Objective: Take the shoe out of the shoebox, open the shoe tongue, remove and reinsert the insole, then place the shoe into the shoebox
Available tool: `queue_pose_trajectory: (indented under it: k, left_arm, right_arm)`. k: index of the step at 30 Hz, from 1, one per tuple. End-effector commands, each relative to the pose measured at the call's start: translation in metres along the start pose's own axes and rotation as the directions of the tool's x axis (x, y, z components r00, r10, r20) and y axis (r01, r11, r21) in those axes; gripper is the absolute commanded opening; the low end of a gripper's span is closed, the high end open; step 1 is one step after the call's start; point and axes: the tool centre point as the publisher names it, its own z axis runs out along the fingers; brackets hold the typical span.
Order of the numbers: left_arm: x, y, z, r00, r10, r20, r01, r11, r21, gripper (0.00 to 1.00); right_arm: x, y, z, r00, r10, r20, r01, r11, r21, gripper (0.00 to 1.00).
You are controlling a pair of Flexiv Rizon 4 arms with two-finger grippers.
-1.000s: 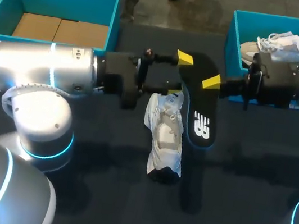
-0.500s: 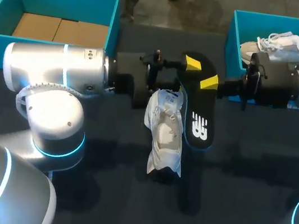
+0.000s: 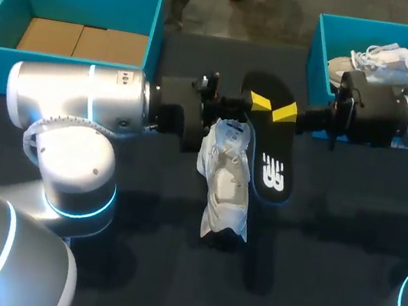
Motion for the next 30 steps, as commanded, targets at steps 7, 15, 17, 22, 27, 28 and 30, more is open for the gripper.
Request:
queue_pose_trajectory:
  k: [7, 15, 17, 22, 27, 28, 30]
  left_arm:
    - [0.003, 0.001, -0.006, 0.996, -0.094, -0.001, 0.093, 0.994, 0.057, 0.0]
    - [0.005, -0.01, -0.015, 0.974, -0.226, -0.016, 0.226, 0.962, 0.152, 0.0]
    - [0.005, -0.013, -0.017, 0.966, -0.258, -0.015, 0.257, 0.951, 0.173, 0.0]
    - [0.008, -0.023, -0.022, 0.931, -0.36, -0.057, 0.363, 0.904, 0.224, 0.0]
    - [0.01, -0.029, -0.024, 0.886, -0.456, -0.085, 0.462, 0.85, 0.253, 0.0]
    - [0.01, -0.03, -0.024, 0.88, -0.468, -0.089, 0.474, 0.842, 0.257, 0.0]
    - [0.011, -0.031, -0.024, 0.87, -0.485, -0.092, 0.491, 0.831, 0.26, 0.0]
  right_arm:
    - [-0.003, 0.0, -0.006, 1.0, 0.016, 0.014, -0.015, 1.0, -0.016, 1.0]
    - [-0.008, 0.001, -0.027, 0.997, -0.044, 0.07, 0.05, 0.995, -0.087, 1.0]
    - [-0.009, 0.002, -0.031, 0.993, -0.087, 0.083, 0.095, 0.991, -0.099, 1.0]
    - [-0.013, 0.006, -0.045, 0.96, -0.242, 0.14, 0.26, 0.957, -0.127, 1.0]
    - [-0.014, 0.01, -0.051, 0.901, -0.369, 0.226, 0.4, 0.91, -0.109, 1.0]
    - [-0.013, 0.011, -0.051, 0.89, -0.387, 0.24, 0.419, 0.903, -0.098, 1.0]
    - [-0.012, 0.01, -0.053, 0.846, -0.458, 0.272, 0.495, 0.864, -0.085, 1.0]
